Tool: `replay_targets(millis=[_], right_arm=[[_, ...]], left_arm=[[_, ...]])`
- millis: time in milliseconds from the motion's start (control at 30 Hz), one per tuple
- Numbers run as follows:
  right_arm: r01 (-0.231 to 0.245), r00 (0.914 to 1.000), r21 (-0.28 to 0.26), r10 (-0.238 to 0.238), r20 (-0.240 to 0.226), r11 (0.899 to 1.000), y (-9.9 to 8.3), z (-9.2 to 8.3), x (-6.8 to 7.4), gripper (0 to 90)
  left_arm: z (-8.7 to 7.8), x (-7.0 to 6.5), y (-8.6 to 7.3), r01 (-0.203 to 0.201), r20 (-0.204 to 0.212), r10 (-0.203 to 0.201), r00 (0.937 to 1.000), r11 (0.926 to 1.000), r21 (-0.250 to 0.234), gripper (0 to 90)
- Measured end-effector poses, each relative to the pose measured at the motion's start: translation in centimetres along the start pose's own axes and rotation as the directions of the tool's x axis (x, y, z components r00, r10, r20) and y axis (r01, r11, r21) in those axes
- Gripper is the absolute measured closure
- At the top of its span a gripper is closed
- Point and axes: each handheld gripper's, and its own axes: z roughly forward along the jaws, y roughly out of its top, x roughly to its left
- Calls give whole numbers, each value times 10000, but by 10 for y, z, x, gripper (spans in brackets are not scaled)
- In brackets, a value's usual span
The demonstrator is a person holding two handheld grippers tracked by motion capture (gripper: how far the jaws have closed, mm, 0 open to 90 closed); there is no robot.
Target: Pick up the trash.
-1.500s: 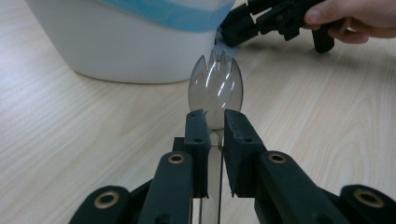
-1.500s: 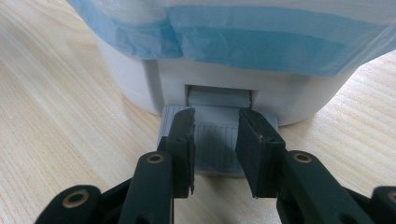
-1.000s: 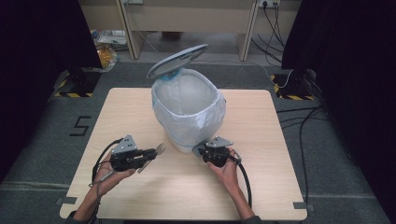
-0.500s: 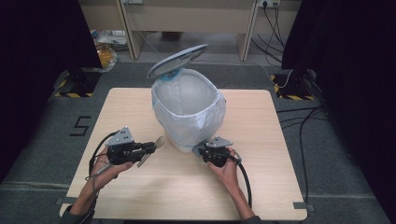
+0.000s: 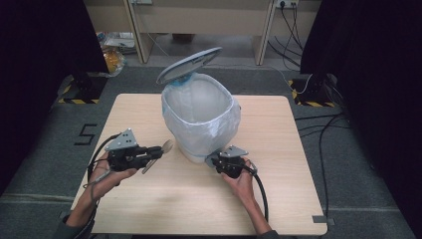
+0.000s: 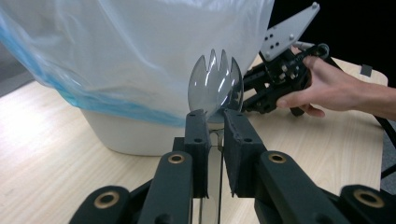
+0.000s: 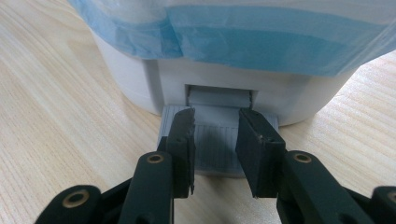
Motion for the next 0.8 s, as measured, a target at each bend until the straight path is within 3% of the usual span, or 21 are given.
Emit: replay_targets(millis=[467,567,800], right_arm=[[0,10000,1,0,-6,10000,0,0,0,669],[5,10000,0,-5,-9,10000,0,0,0,668],[13,10000,12,-13,-11,10000,0,0,0,669]], left_arm=[[-15,-2,30,-291,19,292,9996,9991,-303,798],[-15,-3,36,-304,179,310,9994,9989,-358,798],[-16,-6,60,-704,226,713,9972,9967,-394,798]])
